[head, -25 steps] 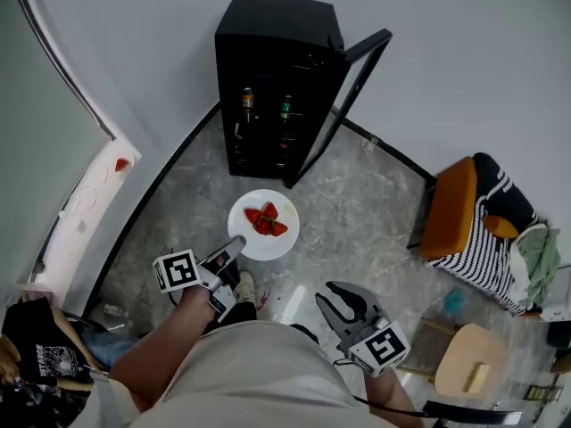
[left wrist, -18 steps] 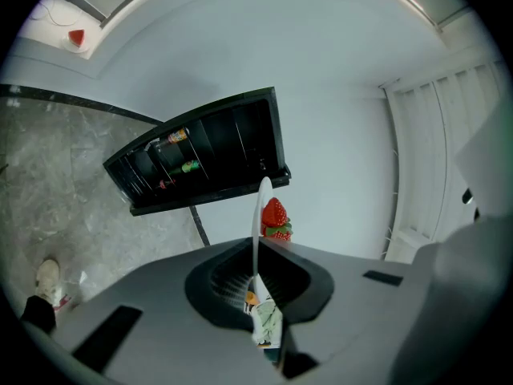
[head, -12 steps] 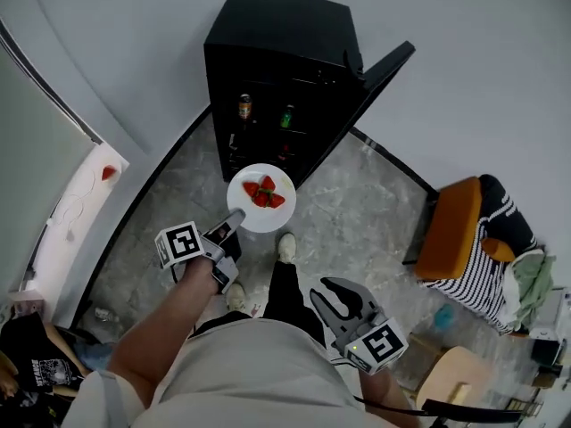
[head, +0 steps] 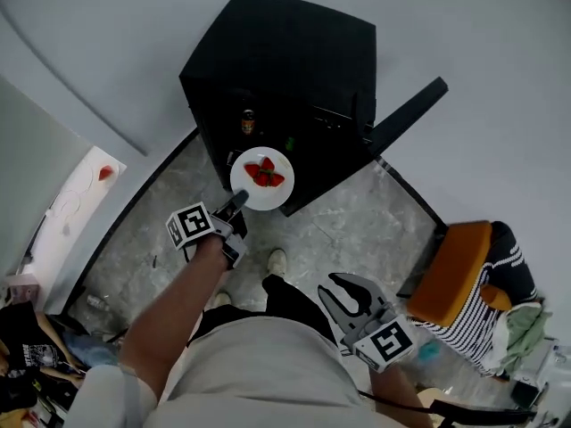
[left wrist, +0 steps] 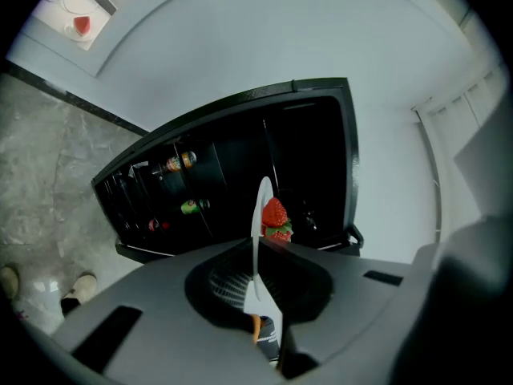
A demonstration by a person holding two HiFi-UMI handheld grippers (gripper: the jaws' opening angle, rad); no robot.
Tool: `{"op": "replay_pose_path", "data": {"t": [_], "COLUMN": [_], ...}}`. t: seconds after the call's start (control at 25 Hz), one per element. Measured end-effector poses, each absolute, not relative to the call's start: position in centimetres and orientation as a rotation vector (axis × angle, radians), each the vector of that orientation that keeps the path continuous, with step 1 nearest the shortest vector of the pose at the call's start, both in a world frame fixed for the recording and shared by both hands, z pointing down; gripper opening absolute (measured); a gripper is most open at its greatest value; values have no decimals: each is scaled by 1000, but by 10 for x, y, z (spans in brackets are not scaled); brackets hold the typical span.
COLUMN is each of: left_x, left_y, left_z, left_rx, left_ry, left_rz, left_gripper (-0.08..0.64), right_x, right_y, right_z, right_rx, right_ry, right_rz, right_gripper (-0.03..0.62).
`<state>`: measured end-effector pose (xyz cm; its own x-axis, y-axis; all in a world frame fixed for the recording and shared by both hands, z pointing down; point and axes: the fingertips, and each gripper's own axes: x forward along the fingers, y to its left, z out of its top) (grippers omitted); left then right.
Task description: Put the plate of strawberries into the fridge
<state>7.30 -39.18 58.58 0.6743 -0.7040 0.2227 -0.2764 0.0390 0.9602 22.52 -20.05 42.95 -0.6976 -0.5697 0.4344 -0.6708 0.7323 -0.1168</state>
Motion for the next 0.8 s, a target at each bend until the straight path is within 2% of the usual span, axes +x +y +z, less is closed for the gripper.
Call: {"op": "replay_pose_path", "data": {"t": [0.8], "left_x": [111], "left_y": [-568], "left_z": [713], "left_rx": [1369], "left_ry": [-1075], "left_rz": [-384], "left_gripper": [20], "right_x": [332], "right_y": [-265], "right_z": [463], "right_rx": [955], "right_ry": [-2417], "right_rz": [544], "right_gripper": [115]}}
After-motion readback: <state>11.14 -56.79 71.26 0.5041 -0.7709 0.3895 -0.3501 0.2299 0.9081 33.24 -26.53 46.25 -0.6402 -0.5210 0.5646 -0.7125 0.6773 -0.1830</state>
